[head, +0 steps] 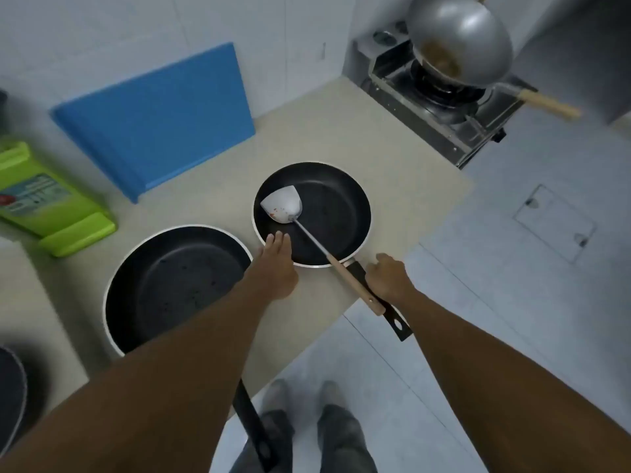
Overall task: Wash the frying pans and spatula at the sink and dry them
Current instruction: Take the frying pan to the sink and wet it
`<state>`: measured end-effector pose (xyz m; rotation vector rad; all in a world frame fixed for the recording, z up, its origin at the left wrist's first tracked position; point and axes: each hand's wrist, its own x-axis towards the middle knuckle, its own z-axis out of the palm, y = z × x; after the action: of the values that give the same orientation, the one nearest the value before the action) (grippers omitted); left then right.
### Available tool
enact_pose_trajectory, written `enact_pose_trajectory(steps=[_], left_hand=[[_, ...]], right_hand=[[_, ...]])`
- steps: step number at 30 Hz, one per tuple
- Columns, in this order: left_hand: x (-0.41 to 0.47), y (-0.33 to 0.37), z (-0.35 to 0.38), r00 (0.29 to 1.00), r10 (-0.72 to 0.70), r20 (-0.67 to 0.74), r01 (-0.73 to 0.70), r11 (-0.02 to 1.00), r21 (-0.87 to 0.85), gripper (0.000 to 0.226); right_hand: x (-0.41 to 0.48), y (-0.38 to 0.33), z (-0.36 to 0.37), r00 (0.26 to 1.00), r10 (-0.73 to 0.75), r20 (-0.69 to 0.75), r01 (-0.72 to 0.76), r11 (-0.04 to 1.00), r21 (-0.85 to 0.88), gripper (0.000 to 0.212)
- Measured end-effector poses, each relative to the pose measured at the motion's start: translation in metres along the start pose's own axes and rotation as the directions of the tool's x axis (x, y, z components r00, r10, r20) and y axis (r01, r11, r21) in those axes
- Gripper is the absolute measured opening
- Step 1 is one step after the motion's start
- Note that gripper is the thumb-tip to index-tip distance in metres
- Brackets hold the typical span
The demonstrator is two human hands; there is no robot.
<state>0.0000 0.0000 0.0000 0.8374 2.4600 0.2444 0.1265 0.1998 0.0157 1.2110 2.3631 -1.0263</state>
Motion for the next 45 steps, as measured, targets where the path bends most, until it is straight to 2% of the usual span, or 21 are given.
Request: enact_pose_trajectory(steps=[2,5,7,12,16,19,24,27,34,42,45], left_hand=[[0.011,0.006,0.005,0.998,-0.055,0.034,0.054,0.998,0.045,0.072],[0.024,0.016,0.016,0.992,-0.118,0.051,0.116,0.992,0.039,0.074],[0.030,0.019,0.021,0.986,-0.148,0.076,0.148,0.989,0.003,0.074],[0.038,0.013,0.029,0.981,-0.174,0.085,0.179,0.982,-0.055,0.073],[0.036,0.013,0.036,0.976,-0.216,0.030,0.217,0.976,-0.025,0.067],[0.028,0.013,0.043,0.973,-0.231,0.005,0.231,0.972,-0.034,0.070],[0.002,0.013,0.045,0.974,-0.215,-0.070,0.214,0.976,-0.024,0.074],[-0.020,0.019,0.039,0.972,-0.188,-0.142,0.187,0.982,-0.020,0.088],[-0.086,0.030,0.005,0.945,-0.179,-0.273,0.152,0.982,-0.116,0.072],[-0.183,-0.007,-0.002,0.877,-0.277,-0.392,0.202,0.954,-0.222,0.074],[-0.225,-0.032,0.002,0.841,-0.332,-0.427,0.208,0.927,-0.311,0.072]], right_hand=[[0.015,0.006,0.000,0.993,0.046,0.110,-0.049,0.999,0.019,0.032],[0.032,0.011,0.005,0.941,0.122,0.316,-0.191,0.962,0.197,0.029],[0.041,0.012,0.005,0.909,0.139,0.392,-0.249,0.936,0.248,0.028],[0.052,0.017,0.006,0.820,0.150,0.553,-0.338,0.906,0.254,0.049],[0.046,0.031,0.020,0.916,0.073,0.394,-0.188,0.946,0.263,0.054],[0.039,0.043,0.022,0.938,0.027,0.345,-0.133,0.949,0.286,0.052],[0.023,0.053,-0.003,0.937,-0.019,0.349,-0.086,0.955,0.282,0.052],[0.010,0.049,-0.022,0.931,-0.070,0.358,-0.035,0.960,0.279,0.048],[-0.042,0.028,-0.050,0.914,-0.102,0.392,-0.014,0.959,0.282,0.052],[-0.135,-0.011,-0.027,0.882,-0.184,0.433,0.072,0.962,0.263,0.049],[-0.176,-0.030,-0.006,0.860,-0.231,0.456,0.104,0.952,0.287,0.049]])
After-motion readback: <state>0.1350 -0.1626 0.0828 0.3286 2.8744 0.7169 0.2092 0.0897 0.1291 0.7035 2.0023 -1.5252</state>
